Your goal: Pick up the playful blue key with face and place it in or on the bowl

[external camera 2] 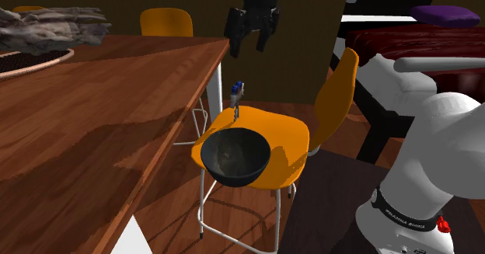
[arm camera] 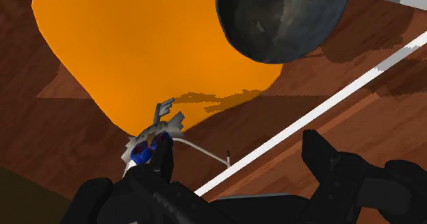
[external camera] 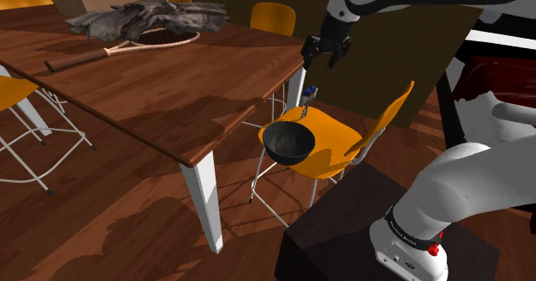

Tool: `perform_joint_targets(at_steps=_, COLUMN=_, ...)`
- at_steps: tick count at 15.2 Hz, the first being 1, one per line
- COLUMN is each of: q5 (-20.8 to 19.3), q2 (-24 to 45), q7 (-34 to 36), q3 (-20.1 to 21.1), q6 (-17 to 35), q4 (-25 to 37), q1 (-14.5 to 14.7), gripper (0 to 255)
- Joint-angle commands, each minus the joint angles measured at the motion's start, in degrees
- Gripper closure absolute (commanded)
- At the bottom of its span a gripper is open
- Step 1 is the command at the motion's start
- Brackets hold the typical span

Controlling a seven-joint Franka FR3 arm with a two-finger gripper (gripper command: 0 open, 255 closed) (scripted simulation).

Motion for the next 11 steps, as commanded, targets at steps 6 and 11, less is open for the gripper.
perform_joint_targets(at_steps=6, q5=-2.28, q2=10.70, q7=8.77, q3=-0.28, q6=9.15, q4=1.47, q1=-5.27, gripper=0)
perform_joint_targets(at_steps=11, q5=-4.19, q2=18.58, q7=15.30, q3=-0.98, q6=14.40, q4=3.80, q1=-8.61, gripper=0)
